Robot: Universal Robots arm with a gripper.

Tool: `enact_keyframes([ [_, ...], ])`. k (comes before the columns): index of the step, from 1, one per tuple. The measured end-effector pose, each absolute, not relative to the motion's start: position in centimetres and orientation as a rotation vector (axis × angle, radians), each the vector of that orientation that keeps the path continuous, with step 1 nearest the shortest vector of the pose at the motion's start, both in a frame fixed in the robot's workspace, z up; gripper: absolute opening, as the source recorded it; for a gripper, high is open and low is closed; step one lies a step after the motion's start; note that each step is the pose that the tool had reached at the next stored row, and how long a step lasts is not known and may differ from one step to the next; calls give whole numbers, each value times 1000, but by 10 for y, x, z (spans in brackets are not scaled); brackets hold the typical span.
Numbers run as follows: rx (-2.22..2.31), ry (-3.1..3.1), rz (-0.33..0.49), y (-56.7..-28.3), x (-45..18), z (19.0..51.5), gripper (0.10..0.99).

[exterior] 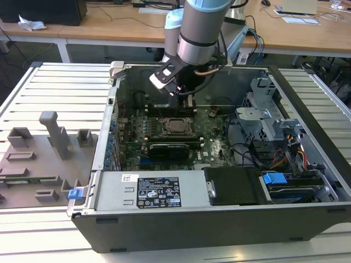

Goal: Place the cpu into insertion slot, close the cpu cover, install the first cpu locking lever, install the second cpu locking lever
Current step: 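Close the cpu cover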

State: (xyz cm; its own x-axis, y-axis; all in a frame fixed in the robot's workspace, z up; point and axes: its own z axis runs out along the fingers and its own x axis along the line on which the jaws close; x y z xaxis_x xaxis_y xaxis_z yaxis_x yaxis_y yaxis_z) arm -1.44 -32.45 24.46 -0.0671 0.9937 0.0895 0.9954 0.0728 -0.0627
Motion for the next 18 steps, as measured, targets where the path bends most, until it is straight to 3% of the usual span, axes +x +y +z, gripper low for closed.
enact_keyframes([
  [18, -2068, -2219, -23, -324, -14, 290, 106],
])
